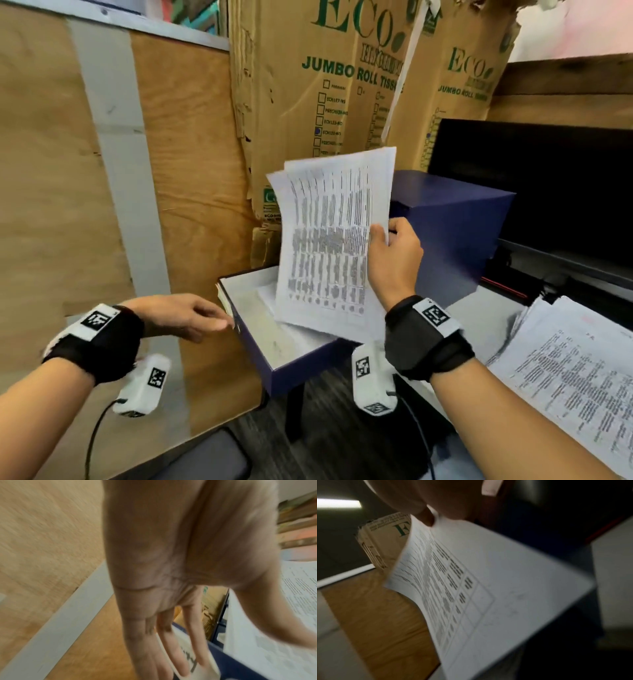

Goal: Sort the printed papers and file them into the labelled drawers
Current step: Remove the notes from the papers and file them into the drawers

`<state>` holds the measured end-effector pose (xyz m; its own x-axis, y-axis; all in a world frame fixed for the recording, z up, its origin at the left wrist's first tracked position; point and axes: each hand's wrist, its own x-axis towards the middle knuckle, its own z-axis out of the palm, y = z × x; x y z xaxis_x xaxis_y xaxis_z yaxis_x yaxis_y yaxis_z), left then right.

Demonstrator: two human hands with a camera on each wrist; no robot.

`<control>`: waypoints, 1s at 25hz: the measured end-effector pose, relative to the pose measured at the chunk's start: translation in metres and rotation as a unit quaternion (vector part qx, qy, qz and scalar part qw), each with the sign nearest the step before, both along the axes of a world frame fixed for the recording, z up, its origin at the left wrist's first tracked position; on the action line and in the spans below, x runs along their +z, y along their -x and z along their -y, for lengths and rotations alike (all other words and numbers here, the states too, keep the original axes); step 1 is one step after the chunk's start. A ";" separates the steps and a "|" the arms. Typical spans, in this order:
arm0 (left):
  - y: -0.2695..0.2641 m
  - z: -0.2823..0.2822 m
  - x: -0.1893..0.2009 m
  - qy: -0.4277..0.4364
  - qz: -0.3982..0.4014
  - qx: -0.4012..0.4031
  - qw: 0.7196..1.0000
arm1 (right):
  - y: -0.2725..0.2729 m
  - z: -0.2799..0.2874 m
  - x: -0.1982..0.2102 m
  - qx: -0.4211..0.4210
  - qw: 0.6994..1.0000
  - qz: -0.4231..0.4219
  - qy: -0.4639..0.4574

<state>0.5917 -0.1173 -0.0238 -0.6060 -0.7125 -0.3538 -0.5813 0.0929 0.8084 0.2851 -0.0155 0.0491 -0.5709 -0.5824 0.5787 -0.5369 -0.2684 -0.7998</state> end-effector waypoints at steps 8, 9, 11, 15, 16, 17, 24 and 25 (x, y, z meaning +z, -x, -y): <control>0.008 -0.017 0.036 -0.080 -0.219 0.099 0.967 | -0.066 0.019 -0.014 0.099 0.952 0.289 -0.015; 0.008 -0.018 0.037 -0.105 -0.259 0.130 0.951 | -0.067 0.019 -0.022 0.116 0.945 0.296 -0.073; -0.001 -0.015 0.038 -0.133 -0.321 0.211 0.913 | -0.065 0.014 -0.037 0.194 0.911 0.325 -0.165; -0.025 -0.004 0.038 -0.094 -0.259 0.313 0.909 | -0.064 -0.012 -0.054 0.324 0.783 0.449 -0.283; -0.027 -0.003 0.038 -0.086 -0.231 0.317 0.916 | -0.066 -0.018 -0.057 0.332 0.751 0.485 -0.301; -0.028 -0.002 0.038 -0.080 -0.210 0.320 0.921 | -0.068 -0.023 -0.060 0.339 0.723 0.516 -0.309; 0.005 0.000 0.045 -0.107 -0.190 0.292 0.931 | -0.047 -0.025 -0.064 0.315 0.683 0.601 -0.271; 0.011 0.001 0.045 -0.115 -0.187 0.286 0.933 | -0.045 -0.025 -0.063 0.310 0.683 0.608 -0.261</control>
